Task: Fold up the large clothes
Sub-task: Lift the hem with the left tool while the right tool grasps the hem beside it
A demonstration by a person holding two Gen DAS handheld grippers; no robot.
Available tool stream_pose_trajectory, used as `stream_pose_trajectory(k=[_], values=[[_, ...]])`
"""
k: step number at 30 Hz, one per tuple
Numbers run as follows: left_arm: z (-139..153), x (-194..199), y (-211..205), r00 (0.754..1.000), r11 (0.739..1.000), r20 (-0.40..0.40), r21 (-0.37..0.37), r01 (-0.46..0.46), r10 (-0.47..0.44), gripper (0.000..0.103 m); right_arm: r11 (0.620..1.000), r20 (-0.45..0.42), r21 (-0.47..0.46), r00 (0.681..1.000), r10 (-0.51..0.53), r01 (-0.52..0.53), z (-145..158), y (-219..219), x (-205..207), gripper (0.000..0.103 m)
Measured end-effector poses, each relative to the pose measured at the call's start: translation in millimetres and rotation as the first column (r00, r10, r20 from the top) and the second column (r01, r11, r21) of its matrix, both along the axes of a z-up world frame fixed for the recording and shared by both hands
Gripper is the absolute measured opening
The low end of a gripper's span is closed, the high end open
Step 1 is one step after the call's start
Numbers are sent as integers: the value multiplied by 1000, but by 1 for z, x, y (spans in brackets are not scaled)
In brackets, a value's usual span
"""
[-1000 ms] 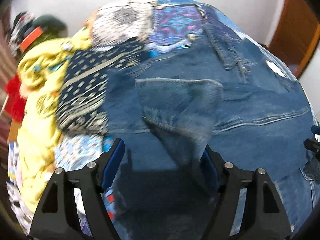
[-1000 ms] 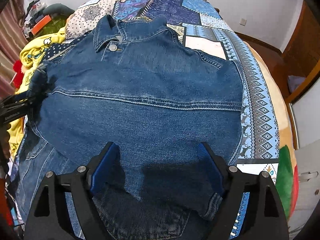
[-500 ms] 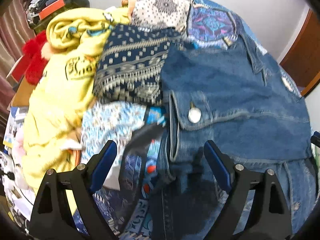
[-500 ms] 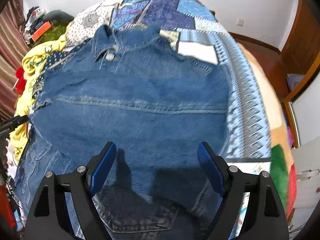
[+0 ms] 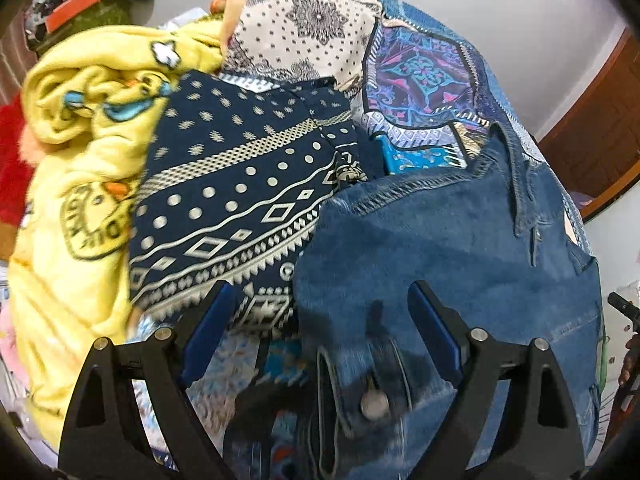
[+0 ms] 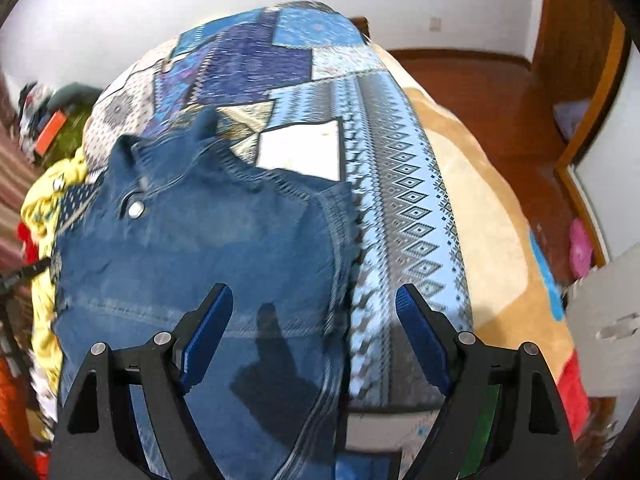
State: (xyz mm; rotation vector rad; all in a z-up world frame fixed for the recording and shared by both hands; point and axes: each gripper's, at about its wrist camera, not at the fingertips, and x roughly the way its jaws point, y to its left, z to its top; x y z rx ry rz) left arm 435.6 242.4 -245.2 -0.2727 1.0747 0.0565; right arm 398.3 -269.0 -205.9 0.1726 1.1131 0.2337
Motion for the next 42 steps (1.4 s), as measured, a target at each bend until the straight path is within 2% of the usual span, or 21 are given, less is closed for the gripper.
stream_pose_trajectory(k=[1, 4, 6, 7, 9, 10, 12, 15, 20, 25, 29, 34, 42], values=[[-4, 5, 2, 1000, 1000, -5, -4, -2, 2, 88, 1000, -11, 16, 1000, -6, 6, -5, -3, 7, 81], [-15, 17, 8, 1000, 999, -14, -31, -13, 12, 77, 999, -34, 39, 999, -12, 13, -18, -5, 23, 78], [-21, 23, 13, 1000, 997, -14, -70, -18, 17, 67, 998, -42, 58, 999, -7, 9, -23, -4, 31, 66], [-22, 26, 15, 1000, 996, -11, -87, -20, 19, 65, 998, -45, 66, 999, -5, 8, -25, -4, 33, 55], [-26, 31, 18, 1000, 992, -8, -121, -21, 20, 48, 997, -42, 82, 999, -2, 6, -29, -1, 37, 38], [-28, 34, 18, 1000, 991, -13, -135, -16, 14, 44, 996, -39, 86, 999, -2, 5, -30, 0, 39, 28], [-33, 39, 18, 1000, 985, -21, -173, -5, 1, 28, 996, -42, 89, 999, -5, 9, -33, 3, 43, 21], [-32, 44, 13, 1000, 984, -14, -178, -4, 2, 13, 996, -36, 85, 999, 3, 0, -32, 6, 49, 17], [-8, 44, 8, 999, 990, 37, -136, -29, 34, 10, 998, 27, 51, 999, 36, -38, -8, 15, 62, 15], [41, 38, 9, 987, 996, 157, -92, -7, 21, 10, 998, 124, 19, 990, 62, -65, 28, 26, 80, 15], [58, 46, 12, 983, 999, 183, -34, -17, 23, 10, 998, 192, 2, 980, 55, -57, 47, 36, 98, 15], [30, 69, 19, 994, 999, 100, 18, -42, 40, 10, 999, 155, -24, 987, 38, -35, 26, 48, 119, 15], [-16, 80, 25, 997, 998, 39, 16, -64, 63, 13, 999, 49, -43, 998, 34, -32, -24, 44, 135, 18]])
